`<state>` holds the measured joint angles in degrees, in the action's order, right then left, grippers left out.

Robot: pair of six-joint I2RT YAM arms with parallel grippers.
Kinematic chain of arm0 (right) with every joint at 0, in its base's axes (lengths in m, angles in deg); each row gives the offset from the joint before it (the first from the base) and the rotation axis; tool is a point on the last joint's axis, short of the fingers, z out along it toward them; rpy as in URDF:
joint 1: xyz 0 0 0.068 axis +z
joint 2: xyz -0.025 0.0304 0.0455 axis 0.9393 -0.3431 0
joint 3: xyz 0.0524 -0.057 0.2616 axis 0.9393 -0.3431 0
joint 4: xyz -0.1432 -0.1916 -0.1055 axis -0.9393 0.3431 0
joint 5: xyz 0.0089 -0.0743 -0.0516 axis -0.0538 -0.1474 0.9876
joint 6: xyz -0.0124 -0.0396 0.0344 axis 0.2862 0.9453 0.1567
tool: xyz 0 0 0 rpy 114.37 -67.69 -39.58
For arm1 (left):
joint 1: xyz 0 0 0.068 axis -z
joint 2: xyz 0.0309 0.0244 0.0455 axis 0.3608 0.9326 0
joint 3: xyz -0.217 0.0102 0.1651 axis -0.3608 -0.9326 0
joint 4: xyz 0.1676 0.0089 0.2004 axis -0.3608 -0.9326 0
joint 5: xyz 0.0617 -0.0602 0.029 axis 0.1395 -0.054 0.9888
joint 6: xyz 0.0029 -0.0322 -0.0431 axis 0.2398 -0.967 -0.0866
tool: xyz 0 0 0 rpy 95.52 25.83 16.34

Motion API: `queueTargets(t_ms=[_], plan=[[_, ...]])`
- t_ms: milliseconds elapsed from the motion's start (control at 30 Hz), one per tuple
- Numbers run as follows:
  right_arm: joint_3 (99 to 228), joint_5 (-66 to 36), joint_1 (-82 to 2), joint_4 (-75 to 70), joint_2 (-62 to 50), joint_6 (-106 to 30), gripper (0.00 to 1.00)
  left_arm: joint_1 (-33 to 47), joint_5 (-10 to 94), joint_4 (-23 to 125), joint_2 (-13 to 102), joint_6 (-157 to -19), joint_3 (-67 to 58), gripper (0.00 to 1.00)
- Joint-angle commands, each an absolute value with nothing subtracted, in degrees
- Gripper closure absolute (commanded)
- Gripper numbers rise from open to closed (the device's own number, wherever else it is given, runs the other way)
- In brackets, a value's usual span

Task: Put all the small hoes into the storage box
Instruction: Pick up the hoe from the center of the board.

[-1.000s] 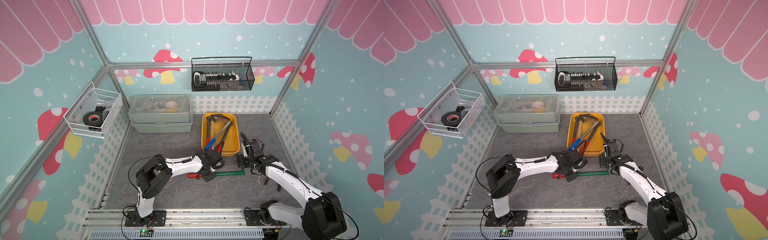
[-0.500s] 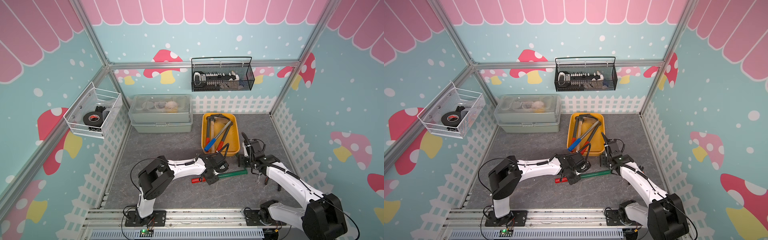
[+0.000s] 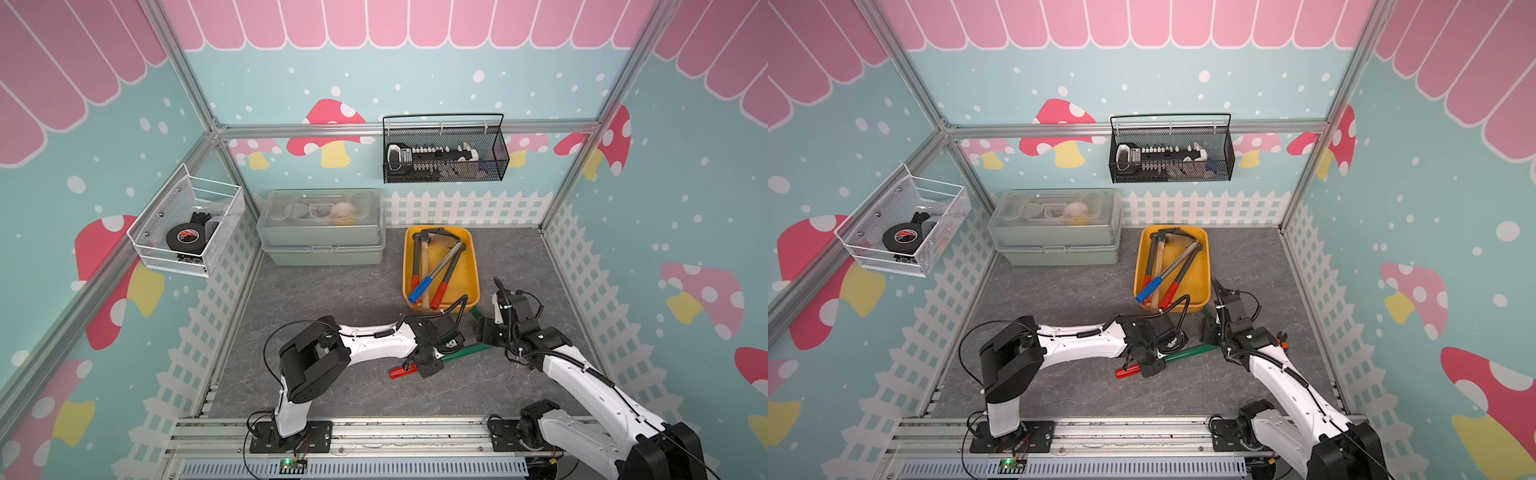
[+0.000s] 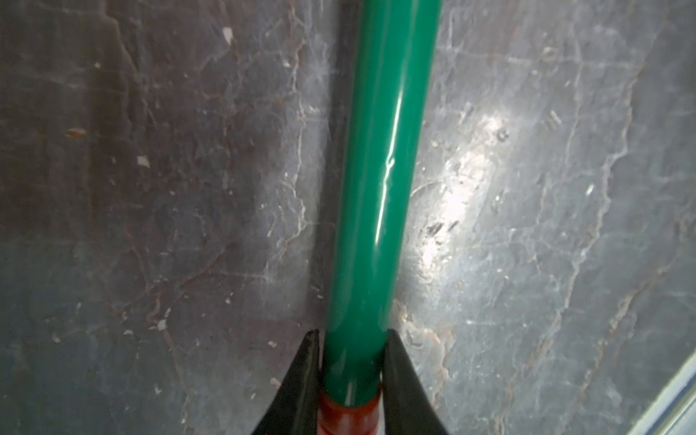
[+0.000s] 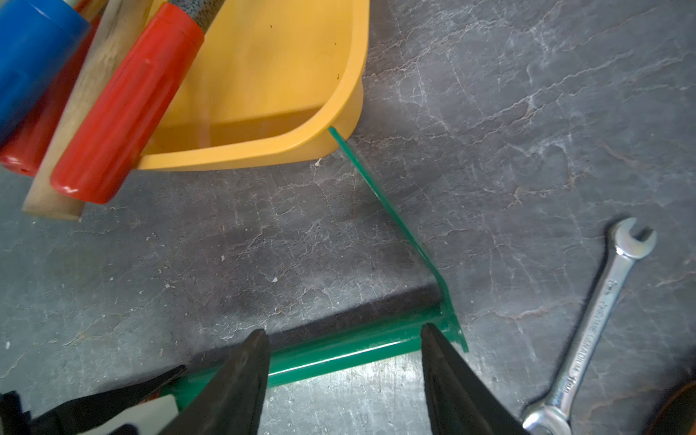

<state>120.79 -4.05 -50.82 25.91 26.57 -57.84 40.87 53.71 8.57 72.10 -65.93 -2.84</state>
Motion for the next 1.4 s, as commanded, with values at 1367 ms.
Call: queueTargets(t_ms=[1367], plan=[[102.27,-14.43,-51.04,4.09,31.72,-87.88,0.35,45.04,49.29,3.60,78.27,-73.18,16.25,1.00]])
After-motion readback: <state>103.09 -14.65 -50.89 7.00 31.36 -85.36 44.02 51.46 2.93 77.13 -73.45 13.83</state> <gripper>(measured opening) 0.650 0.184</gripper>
